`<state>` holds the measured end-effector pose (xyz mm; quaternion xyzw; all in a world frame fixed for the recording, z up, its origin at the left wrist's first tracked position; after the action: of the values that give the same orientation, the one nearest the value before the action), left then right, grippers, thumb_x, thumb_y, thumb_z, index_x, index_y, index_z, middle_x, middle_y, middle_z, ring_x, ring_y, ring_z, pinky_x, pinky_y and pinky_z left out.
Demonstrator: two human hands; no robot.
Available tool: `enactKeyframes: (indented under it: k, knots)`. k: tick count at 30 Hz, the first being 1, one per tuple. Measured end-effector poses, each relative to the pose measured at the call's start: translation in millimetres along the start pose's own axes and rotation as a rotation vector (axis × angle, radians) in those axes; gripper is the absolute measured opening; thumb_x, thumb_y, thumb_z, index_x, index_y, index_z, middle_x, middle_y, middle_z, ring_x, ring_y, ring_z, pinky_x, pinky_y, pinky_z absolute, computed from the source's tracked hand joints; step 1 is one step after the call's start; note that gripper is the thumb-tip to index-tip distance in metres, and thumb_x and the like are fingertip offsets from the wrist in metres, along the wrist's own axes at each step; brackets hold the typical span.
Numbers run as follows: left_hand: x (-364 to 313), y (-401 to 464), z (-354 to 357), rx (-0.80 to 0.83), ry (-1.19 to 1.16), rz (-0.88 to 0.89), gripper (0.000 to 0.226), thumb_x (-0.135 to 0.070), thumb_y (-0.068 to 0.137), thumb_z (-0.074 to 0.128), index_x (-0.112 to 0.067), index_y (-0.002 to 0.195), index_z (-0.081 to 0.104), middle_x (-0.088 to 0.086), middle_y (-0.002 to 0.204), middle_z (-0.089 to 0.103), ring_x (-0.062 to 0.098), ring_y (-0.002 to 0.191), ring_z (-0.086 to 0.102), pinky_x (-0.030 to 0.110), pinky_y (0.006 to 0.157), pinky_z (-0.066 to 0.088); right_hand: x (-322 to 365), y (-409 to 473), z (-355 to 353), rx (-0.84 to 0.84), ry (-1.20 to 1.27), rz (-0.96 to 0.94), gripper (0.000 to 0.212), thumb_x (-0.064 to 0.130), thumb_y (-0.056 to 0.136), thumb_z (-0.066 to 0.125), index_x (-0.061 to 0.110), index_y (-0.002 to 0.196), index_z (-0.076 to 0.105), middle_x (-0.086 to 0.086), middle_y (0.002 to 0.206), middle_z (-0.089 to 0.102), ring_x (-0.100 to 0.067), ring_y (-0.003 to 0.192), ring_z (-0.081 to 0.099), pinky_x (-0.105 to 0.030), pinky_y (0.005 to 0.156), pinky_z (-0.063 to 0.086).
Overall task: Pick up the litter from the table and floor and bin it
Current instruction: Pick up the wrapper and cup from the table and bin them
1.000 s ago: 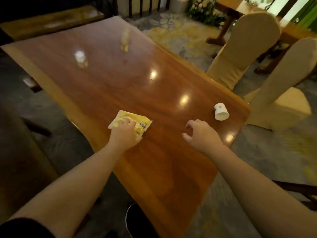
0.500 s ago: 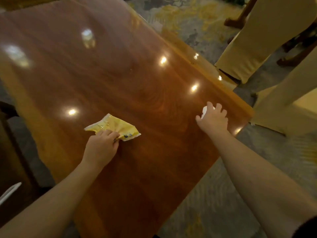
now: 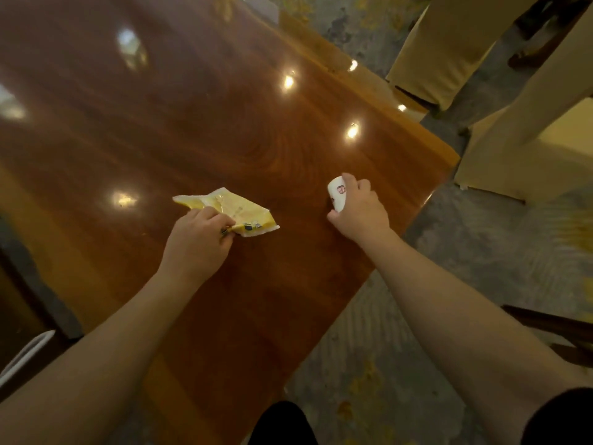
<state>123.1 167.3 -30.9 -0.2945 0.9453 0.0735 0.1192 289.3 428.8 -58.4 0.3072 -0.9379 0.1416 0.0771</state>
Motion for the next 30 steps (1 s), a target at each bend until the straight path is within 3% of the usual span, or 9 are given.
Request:
enactKeyframes:
  k: [7, 11, 18, 23, 30]
  knots:
    - [30.8, -67.9, -41.5, -0.006, 0.029, 0.001, 0.018, -0.032, 0.085, 0.070, -0.020, 0.097, 0.077, 0.000, 0.091, 0.078, 0.025, 0.082, 0.066, 0.041, 0.067, 0.052, 49.8, -111.9, 11.7, -0.043, 0.034, -0.110, 0.084, 0.047, 0.076, 0.074, 0.028, 0.145, 0.031, -0.006, 0.130, 0.051, -0.027, 0.108, 0.056, -0.039, 0.078, 0.055]
    - [74.3, -129.9, -69.2, 0.015, -0.086, -0.070, 0.018, -0.035, 0.087, 0.071, -0.021, 0.098, 0.076, -0.008, 0.077, 0.067, 0.013, 0.071, 0.058, 0.031, 0.054, 0.050, 96.0, -178.6, 21.8, -0.048, 0.030, -0.140, 0.081, 0.048, 0.076, 0.072, 0.027, 0.143, 0.033, -0.006, 0.127, 0.049, -0.027, 0.106, 0.053, -0.035, 0.072, 0.049]
    - [192.4, -273.6, -121.0, 0.017, -0.227, -0.147, 0.011, -0.033, 0.087, 0.071, -0.024, 0.092, 0.073, -0.009, 0.074, 0.065, 0.009, 0.069, 0.060, 0.035, 0.063, 0.055, 212.8, -316.9, 50.0, -0.079, 0.074, -0.166, 0.074, 0.047, 0.079, 0.072, 0.027, 0.142, 0.037, -0.005, 0.125, 0.048, -0.022, 0.101, 0.050, -0.034, 0.075, 0.049]
    - [267.0, -379.2, -144.3, 0.047, -0.346, -0.246, 0.009, -0.029, 0.085, 0.074, -0.026, 0.093, 0.069, -0.013, 0.080, 0.061, 0.004, 0.069, 0.059, 0.017, 0.058, 0.041, 288.7, -411.4, 77.6, -0.018, 0.167, -0.180, 0.074, 0.046, 0.080, 0.075, 0.032, 0.142, 0.037, -0.002, 0.129, 0.048, -0.020, 0.104, 0.052, -0.034, 0.081, 0.055]
    - [309.9, -482.9, -129.5, 0.165, -0.449, -0.486, 0.010, -0.040, 0.084, 0.074, -0.037, 0.083, 0.065, -0.016, 0.075, 0.067, 0.002, 0.070, 0.063, 0.026, 0.056, 0.048, 328.9, -491.4, 136.6, 0.125, 0.218, -0.094, 0.082, 0.052, 0.077, 0.078, 0.036, 0.145, 0.034, 0.005, 0.139, 0.047, -0.015, 0.109, 0.056, -0.031, 0.080, 0.058]
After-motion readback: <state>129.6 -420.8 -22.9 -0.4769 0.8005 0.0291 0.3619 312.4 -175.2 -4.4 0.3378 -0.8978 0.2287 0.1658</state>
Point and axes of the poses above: each hand's wrist, its own y-axis towards the middle knuckle, its own z-axis out of the palm, x = y × z, the point moved 2 cm from there along y, towards the middle knuckle
